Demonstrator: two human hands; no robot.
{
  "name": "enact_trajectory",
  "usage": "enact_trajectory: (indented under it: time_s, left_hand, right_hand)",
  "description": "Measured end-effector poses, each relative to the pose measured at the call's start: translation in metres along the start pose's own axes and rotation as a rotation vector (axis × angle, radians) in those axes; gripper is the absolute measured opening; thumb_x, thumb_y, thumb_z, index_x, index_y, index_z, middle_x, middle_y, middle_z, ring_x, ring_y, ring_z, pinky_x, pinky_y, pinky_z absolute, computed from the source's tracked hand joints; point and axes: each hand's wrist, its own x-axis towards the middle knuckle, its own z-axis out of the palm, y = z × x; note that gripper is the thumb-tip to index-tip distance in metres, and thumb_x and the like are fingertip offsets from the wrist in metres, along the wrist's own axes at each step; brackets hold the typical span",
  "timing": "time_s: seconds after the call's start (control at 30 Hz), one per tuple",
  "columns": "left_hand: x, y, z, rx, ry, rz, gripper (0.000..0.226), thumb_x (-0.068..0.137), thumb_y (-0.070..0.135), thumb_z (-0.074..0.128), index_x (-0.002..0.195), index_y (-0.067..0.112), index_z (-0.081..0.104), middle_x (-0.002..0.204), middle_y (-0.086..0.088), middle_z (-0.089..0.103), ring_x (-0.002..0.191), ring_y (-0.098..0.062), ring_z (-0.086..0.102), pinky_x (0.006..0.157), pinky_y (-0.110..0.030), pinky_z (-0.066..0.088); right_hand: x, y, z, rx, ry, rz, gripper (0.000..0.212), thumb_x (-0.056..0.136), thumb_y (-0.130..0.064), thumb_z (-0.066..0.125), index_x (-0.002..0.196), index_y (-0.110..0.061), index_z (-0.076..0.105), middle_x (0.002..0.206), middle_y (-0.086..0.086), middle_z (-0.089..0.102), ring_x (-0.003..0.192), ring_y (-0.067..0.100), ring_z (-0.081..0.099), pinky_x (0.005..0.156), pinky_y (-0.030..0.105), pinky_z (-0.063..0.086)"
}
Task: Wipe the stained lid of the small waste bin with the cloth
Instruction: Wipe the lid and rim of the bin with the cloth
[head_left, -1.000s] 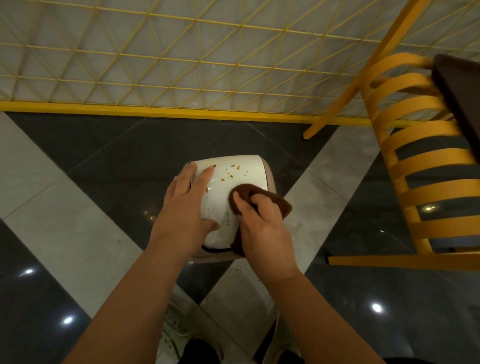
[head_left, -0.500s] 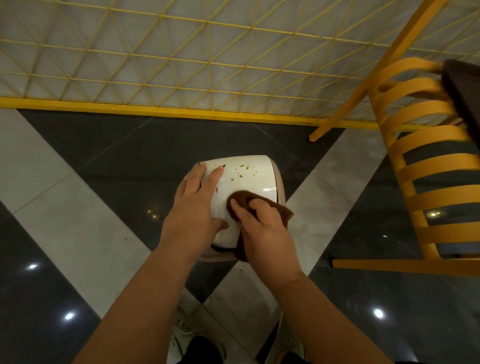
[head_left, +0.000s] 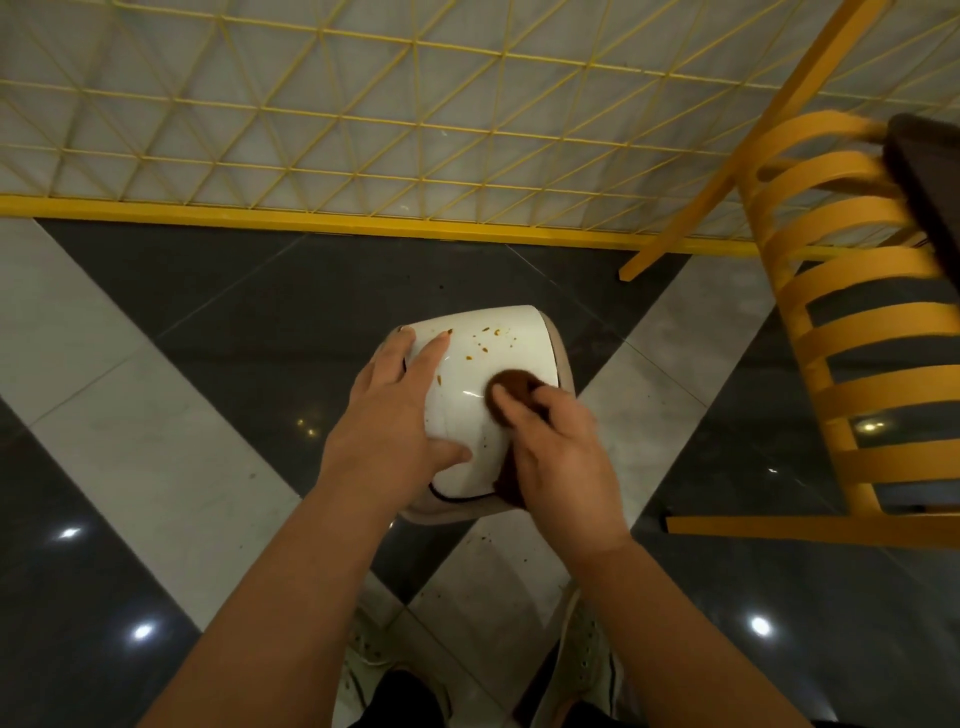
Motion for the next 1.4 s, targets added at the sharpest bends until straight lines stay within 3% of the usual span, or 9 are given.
enact_trajectory:
  time_s: [0.1, 0.23, 0.4, 0.6, 0.77, 0.9, 1.1, 1.27, 1.4]
  left_hand:
    - [-0.004, 0.002, -0.005, 0.032, -0.045, -0.014, 0.105, 0.071, 0.039, 0.078, 0.148, 0.041, 0.007, 0.154, 0.014, 0.001, 0.141, -0.023, 0.015, 0.109, -0.049, 0.034]
    - [-0.011, -0.001, -0.008, 0.149, -0.055, -0.016, 0.103, 0.072, 0.039, 0.076, 0.148, 0.040, 0.007, 0.150, 0.007, 0.012, 0.137, -0.025, 0.023, 0.113, -0.054, 0.025]
    - [-0.013, -0.008, -0.009, 0.188, -0.018, 0.003, 0.093, 0.080, 0.034, 0.067, 0.149, 0.040, 0.005, 0.148, 0.003, 0.015, 0.135, -0.026, 0.023, 0.115, -0.052, 0.022]
    - [-0.013, -0.009, -0.005, 0.081, -0.029, -0.002, 0.099, 0.077, 0.018, 0.071, 0.149, 0.043, 0.008, 0.146, 0.009, 0.010, 0.131, -0.020, 0.022, 0.107, -0.039, 0.033]
    - [-0.010, -0.011, -0.002, 0.016, 0.003, 0.000, 0.089, 0.083, 0.021, 0.067, 0.148, 0.043, 0.011, 0.147, 0.010, 0.009, 0.133, -0.018, 0.021, 0.105, -0.035, 0.034]
    - [-0.011, -0.012, -0.004, 0.015, -0.006, 0.003, 0.091, 0.081, 0.023, 0.069, 0.148, 0.043, 0.012, 0.147, 0.010, 0.010, 0.132, -0.018, 0.021, 0.105, -0.036, 0.034]
    - [-0.011, -0.010, -0.003, 0.030, -0.009, -0.011, 0.097, 0.077, 0.015, 0.070, 0.149, 0.042, 0.011, 0.147, 0.011, 0.010, 0.131, -0.018, 0.024, 0.103, -0.036, 0.037]
    - [-0.009, -0.013, -0.002, -0.034, 0.013, 0.000, 0.078, 0.087, 0.022, 0.060, 0.148, 0.043, 0.015, 0.149, 0.011, 0.009, 0.135, -0.020, 0.024, 0.110, -0.041, 0.033]
    - [-0.008, -0.017, -0.001, -0.070, -0.001, 0.001, 0.081, 0.087, 0.004, 0.054, 0.147, 0.043, 0.018, 0.148, 0.012, 0.009, 0.136, -0.019, 0.025, 0.112, -0.039, 0.032]
  right_hand:
    - [0.002, 0.014, -0.008, 0.093, 0.062, 0.244, 0.040, 0.097, -0.027, 0.048, 0.137, -0.025, 0.050, 0.128, -0.008, 0.046, 0.107, -0.011, 0.043, 0.088, 0.000, 0.036]
    - [0.010, 0.000, -0.001, 0.097, 0.123, 0.323, 0.046, 0.097, -0.024, 0.051, 0.142, -0.028, 0.043, 0.136, -0.004, 0.044, 0.122, 0.009, 0.043, 0.106, 0.025, 0.037]
    - [-0.019, -0.020, 0.008, 0.089, -0.111, 0.086, 0.041, 0.093, -0.024, 0.055, 0.133, -0.024, 0.052, 0.133, -0.002, 0.054, 0.122, 0.004, 0.043, 0.100, 0.007, 0.024]
    - [0.002, -0.002, 0.001, 0.124, 0.091, 0.330, 0.041, 0.096, -0.024, 0.054, 0.137, -0.026, 0.050, 0.135, -0.003, 0.049, 0.123, 0.012, 0.046, 0.108, 0.029, 0.038]
    - [-0.009, -0.037, 0.019, 0.016, -0.057, 0.011, 0.049, 0.078, -0.009, 0.075, 0.125, -0.010, 0.062, 0.122, 0.014, 0.062, 0.112, 0.031, 0.061, 0.100, 0.040, 0.045]
    - [-0.028, -0.016, 0.011, 0.002, -0.110, -0.150, 0.035, 0.087, -0.018, 0.059, 0.120, -0.012, 0.067, 0.115, 0.010, 0.065, 0.103, 0.024, 0.063, 0.089, 0.032, 0.056]
    - [-0.002, -0.008, 0.005, 0.138, 0.131, 0.273, 0.039, 0.095, -0.018, 0.056, 0.134, -0.021, 0.055, 0.130, 0.001, 0.052, 0.118, 0.009, 0.043, 0.106, 0.023, 0.035]
    - [-0.012, -0.040, 0.025, 0.019, -0.082, -0.071, 0.049, 0.074, -0.003, 0.079, 0.121, -0.006, 0.066, 0.116, 0.016, 0.065, 0.105, 0.033, 0.064, 0.092, 0.043, 0.054]
    - [-0.031, -0.016, 0.021, 0.022, -0.150, -0.141, 0.036, 0.087, -0.019, 0.059, 0.122, -0.012, 0.066, 0.114, 0.009, 0.065, 0.103, 0.024, 0.061, 0.090, 0.029, 0.055]
